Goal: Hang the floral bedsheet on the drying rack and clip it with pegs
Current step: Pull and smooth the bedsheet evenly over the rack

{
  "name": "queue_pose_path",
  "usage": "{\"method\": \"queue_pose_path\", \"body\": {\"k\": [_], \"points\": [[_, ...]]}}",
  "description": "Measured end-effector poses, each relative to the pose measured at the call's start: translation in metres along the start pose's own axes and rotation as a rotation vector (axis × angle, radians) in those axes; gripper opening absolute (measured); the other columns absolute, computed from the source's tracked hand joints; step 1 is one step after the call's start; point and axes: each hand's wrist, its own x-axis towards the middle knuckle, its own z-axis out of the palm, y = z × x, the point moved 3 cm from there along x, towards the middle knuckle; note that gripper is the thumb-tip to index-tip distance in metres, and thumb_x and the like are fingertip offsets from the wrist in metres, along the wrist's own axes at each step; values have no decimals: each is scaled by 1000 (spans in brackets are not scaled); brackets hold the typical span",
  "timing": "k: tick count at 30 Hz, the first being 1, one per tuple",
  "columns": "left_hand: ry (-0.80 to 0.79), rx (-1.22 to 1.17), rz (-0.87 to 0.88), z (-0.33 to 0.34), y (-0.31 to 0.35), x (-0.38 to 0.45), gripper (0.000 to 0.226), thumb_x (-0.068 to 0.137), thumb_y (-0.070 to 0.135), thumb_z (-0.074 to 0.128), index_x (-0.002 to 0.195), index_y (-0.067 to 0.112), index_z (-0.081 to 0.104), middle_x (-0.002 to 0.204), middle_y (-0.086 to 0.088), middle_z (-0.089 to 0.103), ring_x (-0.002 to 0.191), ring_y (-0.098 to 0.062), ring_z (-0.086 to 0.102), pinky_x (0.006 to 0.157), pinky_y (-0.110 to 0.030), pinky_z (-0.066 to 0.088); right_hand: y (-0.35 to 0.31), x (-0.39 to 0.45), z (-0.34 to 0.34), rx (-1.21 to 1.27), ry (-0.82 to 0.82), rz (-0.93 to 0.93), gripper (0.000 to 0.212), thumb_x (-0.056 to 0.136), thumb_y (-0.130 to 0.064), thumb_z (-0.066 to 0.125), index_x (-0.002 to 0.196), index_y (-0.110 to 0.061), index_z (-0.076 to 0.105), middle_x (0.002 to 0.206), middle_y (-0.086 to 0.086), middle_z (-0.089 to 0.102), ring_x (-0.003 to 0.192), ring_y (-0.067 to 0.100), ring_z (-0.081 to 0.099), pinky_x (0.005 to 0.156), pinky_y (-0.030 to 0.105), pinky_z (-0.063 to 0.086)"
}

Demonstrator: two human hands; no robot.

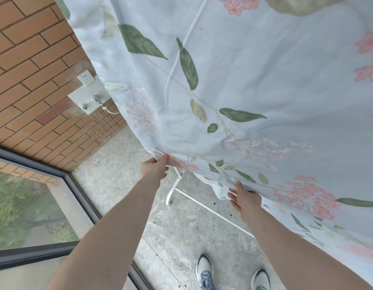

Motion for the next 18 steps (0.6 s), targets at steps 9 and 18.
{"method": "queue_pose_path", "body": {"k": [9, 18], "points": [[-59, 145, 28, -44, 11, -76, 48, 86, 30, 83, 125, 11, 62, 98, -5, 71, 83, -15, 73, 67, -30, 60, -12, -69, -47, -633, -179, -18, 40, 100, -40, 64, 122, -5, 64, 104, 6, 73, 81, 23, 75, 75, 41, 65], [-58, 243, 417, -98, 82, -159, 37, 91, 28, 75, 123, 17, 61, 119, 1, 67, 82, -15, 74, 73, -39, 62, -52, -173, -60, -782, -312, -673, 32, 91, -43, 70, 121, -32, 64, 117, -17, 67, 99, 16, 71, 95, 46, 57]]}}
